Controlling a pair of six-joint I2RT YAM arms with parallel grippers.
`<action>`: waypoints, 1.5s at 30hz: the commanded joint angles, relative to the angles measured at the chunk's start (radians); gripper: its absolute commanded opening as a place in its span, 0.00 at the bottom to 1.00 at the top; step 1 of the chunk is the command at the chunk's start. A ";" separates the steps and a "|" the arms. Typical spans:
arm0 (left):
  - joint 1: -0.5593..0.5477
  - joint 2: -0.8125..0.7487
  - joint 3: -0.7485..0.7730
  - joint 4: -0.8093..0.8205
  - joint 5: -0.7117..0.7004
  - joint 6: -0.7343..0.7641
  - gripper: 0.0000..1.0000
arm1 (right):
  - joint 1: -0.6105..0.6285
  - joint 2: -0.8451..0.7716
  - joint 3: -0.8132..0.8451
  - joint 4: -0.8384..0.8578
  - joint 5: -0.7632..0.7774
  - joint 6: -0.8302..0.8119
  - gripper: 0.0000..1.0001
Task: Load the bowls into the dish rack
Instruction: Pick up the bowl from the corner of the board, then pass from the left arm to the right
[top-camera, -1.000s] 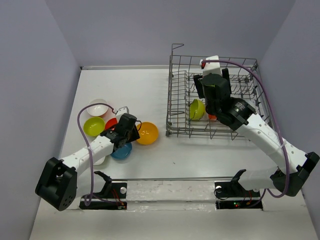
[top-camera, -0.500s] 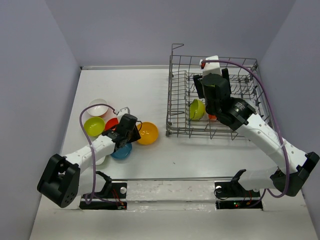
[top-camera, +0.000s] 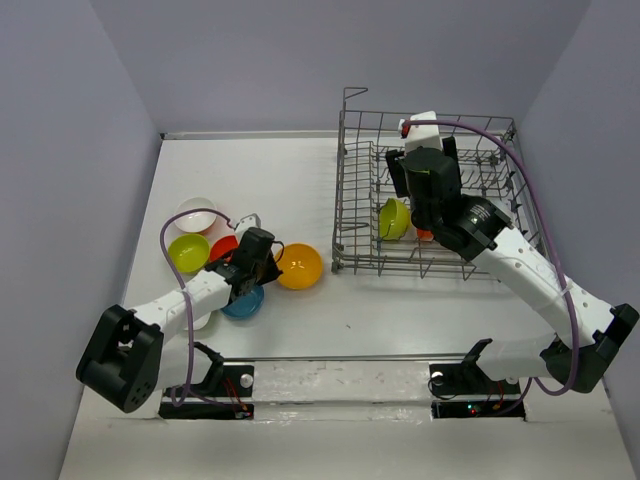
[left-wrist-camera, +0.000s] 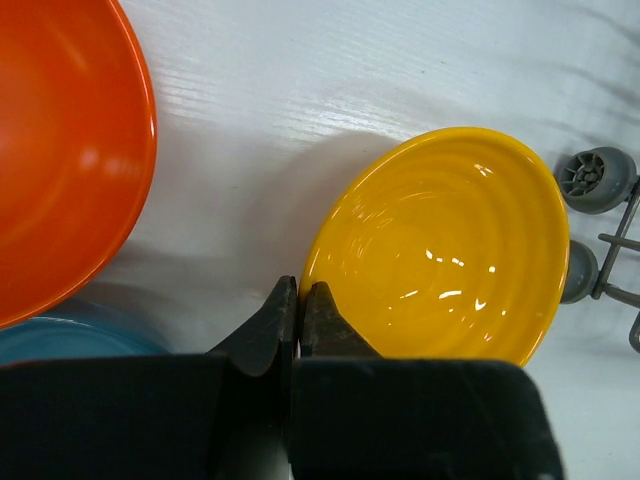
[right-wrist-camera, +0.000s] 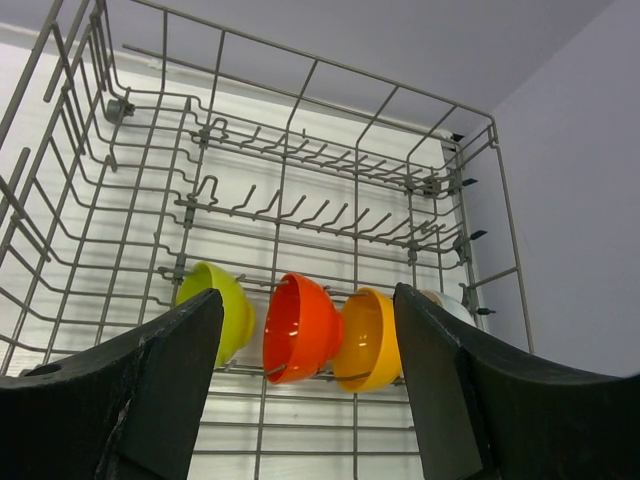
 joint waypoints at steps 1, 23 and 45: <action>0.003 -0.005 -0.003 0.007 0.005 0.006 0.00 | -0.001 -0.011 0.003 0.040 -0.011 0.008 0.74; 0.010 -0.232 0.531 -0.327 -0.140 0.178 0.00 | -0.001 0.055 0.235 -0.061 -0.493 0.250 0.73; 0.009 -0.049 0.811 -0.228 -0.023 0.236 0.00 | -0.001 0.224 0.358 -0.036 -0.859 0.462 0.68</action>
